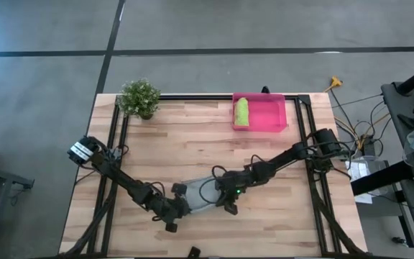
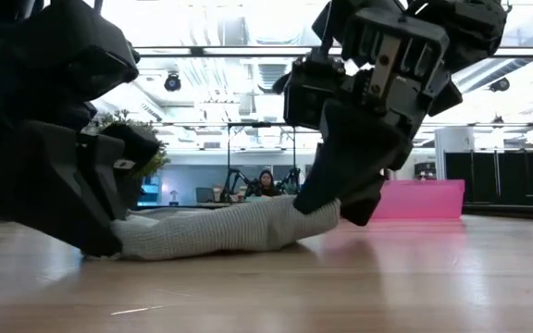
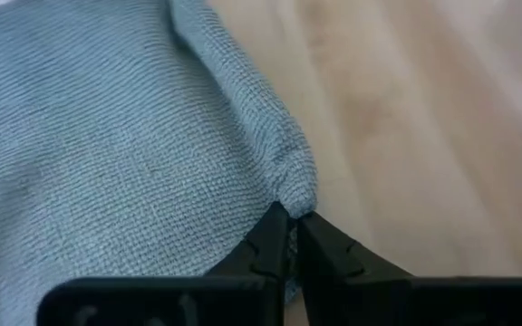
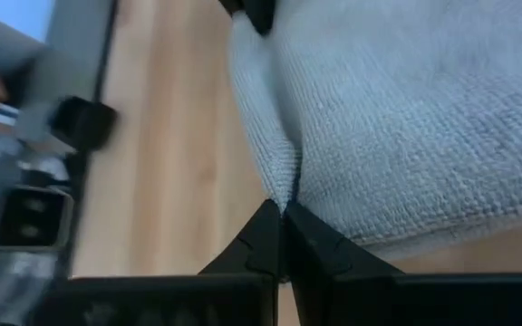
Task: Roll microfiber towels into tight, uniform cylinder then place into a basket
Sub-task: Roll the gray microfiber cloth
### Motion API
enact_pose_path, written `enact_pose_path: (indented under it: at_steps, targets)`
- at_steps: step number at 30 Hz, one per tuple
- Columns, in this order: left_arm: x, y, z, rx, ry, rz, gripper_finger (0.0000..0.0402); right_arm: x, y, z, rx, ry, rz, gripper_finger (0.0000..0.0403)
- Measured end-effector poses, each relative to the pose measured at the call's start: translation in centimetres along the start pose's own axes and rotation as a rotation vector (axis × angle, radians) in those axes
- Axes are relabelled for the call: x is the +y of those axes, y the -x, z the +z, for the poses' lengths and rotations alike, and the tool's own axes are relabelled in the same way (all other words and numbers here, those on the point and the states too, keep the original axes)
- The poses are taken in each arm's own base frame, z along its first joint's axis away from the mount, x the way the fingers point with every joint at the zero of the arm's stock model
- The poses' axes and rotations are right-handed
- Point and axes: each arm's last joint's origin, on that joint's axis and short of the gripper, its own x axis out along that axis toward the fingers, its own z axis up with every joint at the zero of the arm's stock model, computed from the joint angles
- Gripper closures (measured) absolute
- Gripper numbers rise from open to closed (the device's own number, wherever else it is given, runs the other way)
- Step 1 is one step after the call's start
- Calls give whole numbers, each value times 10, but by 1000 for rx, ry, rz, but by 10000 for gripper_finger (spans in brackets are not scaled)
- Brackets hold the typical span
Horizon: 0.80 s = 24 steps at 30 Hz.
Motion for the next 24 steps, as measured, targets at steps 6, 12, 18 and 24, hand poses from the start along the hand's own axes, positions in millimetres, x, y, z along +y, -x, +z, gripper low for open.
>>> enact_pose_path:
  at_steps: [6,12,18,24]
  targets:
    - [-2,1,-3,-106,66,-139,399,1,0,1,-5,-4,6,387]
    - [1,4,-17,-146,210,-232,400,5,-2,-4,16,20,2,350]
    - [6,9,-27,-201,295,-264,400,17,-3,-8,19,213,30,293]
    - [8,12,-30,-231,380,-284,400,48,12,0,-103,538,44,247]
